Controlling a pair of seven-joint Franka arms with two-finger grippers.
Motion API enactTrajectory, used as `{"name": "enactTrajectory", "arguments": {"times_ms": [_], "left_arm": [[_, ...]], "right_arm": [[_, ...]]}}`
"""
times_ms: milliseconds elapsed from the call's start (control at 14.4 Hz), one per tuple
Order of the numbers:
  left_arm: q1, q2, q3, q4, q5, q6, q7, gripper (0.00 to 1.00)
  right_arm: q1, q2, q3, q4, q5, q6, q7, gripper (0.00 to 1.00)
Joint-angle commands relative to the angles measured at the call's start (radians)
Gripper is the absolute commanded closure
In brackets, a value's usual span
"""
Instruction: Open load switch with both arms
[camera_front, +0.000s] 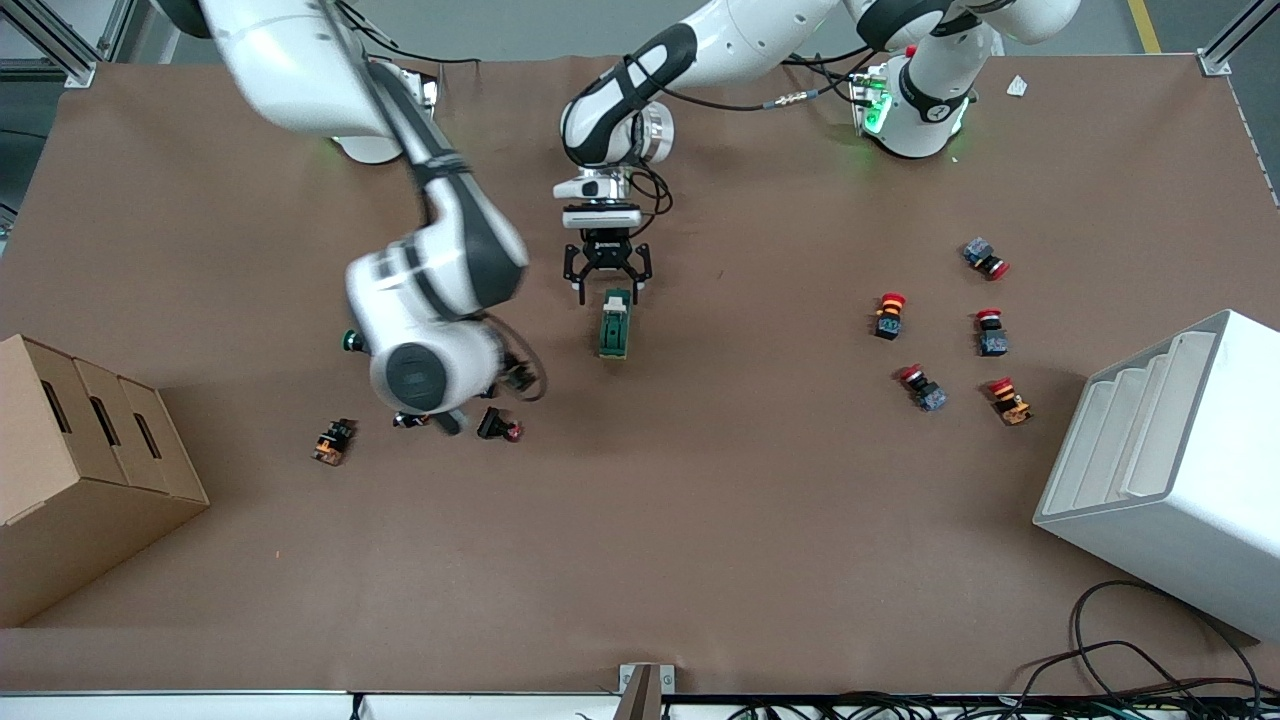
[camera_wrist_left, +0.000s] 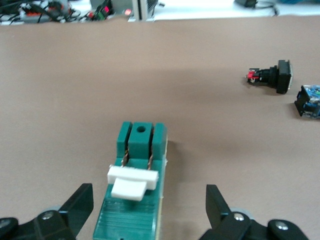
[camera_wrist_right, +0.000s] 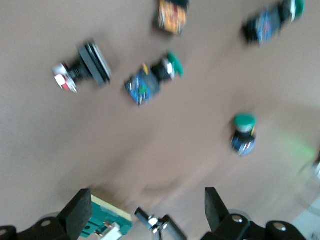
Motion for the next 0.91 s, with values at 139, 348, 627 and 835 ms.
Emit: {"name": "enactTrajectory", "arguments": {"times_ms": [139,348,627,835], "left_arm": [[0.066,-0.099,-0.017,0.211,-0.433,0.004,0.452,0.01],[0.167,-0.198,-0.017,0.262,-0.669,0.004,0.766,0.01],[0.326,-0.297,-0.019,0.284,-0.868,0.003,1.098,0.01],[0.449,-0.335,-0.021,0.332,-1.012,0.001,1.323,0.0]], "right_arm": [[-0.199,-0.15,0.021,-0.056,-0.124,-0.038,-0.527,0.0],[-0.343,-0.213,0.021,-0.056,-0.17,-0.049,-0.877,0.0],[-0.498,-0.272,0.023,-0.053,-0.198,-0.06,-1.18,0.0],[-0.525,-0.281,0.026,0.002,-0.203,-0.078,-1.194,0.0]]}}
